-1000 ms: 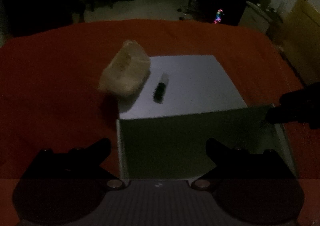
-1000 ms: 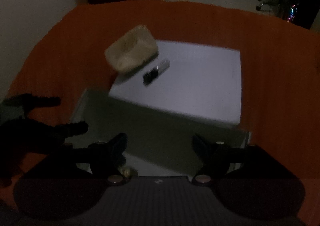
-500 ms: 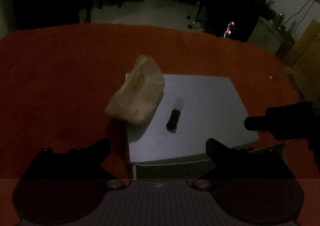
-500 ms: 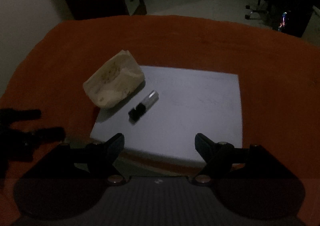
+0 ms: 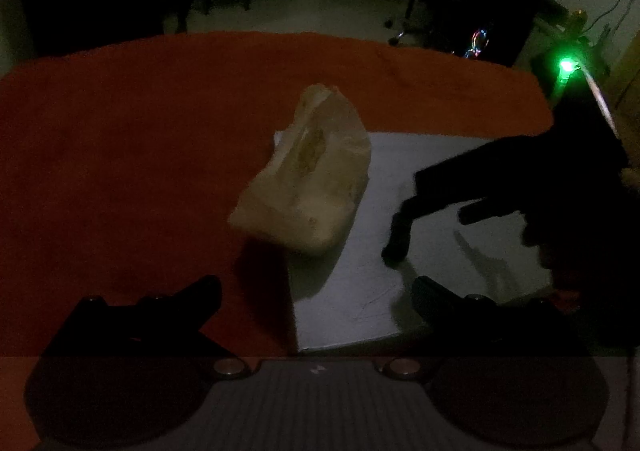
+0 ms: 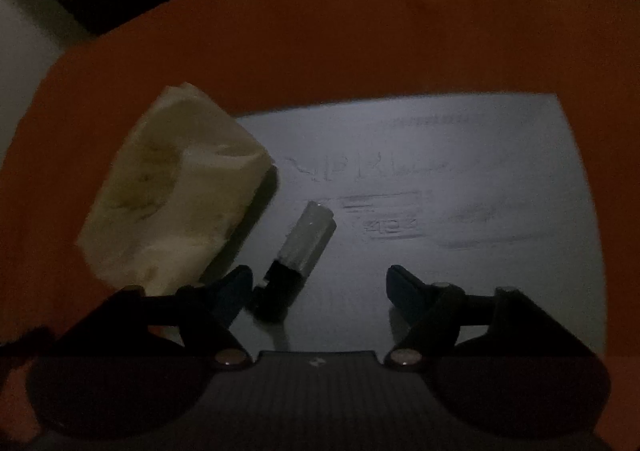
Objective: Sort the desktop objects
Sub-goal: 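Close the right tool on the black marker with the clear cap, then lift the black marker with the right tool and carry it into the box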
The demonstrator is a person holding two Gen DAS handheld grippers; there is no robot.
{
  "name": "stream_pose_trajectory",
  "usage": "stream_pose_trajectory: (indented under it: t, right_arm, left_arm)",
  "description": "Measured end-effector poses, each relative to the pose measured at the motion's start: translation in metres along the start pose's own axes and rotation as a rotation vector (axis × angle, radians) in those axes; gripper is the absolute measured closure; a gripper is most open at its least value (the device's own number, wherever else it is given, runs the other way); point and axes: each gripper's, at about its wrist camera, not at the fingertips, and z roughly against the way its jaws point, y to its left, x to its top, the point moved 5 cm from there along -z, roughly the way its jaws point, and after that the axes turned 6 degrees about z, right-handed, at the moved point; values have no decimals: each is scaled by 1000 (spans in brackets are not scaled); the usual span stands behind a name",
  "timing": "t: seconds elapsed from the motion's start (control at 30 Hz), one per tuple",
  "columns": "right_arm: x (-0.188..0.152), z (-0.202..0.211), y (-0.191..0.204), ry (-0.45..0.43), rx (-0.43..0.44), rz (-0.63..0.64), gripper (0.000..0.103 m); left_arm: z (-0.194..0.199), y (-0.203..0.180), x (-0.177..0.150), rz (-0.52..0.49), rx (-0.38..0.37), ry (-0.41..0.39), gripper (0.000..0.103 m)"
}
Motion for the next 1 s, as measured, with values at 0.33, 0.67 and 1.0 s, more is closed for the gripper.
stream_pose_trajectory:
  t: [0.33, 0.67, 1.0]
  right_arm:
    - [-3, -23, 13, -13, -96, 108, 63]
    - [-18, -14, 14, -16, -112, 190, 81]
    - [-30, 24, 13, -59, -64, 235, 81]
  left_arm:
    - [-12, 0, -4, -7, 71, 17, 0]
    - [-10, -5, -6, -17, 64, 25, 0]
    - [6, -23, 3, -35, 51, -9, 0]
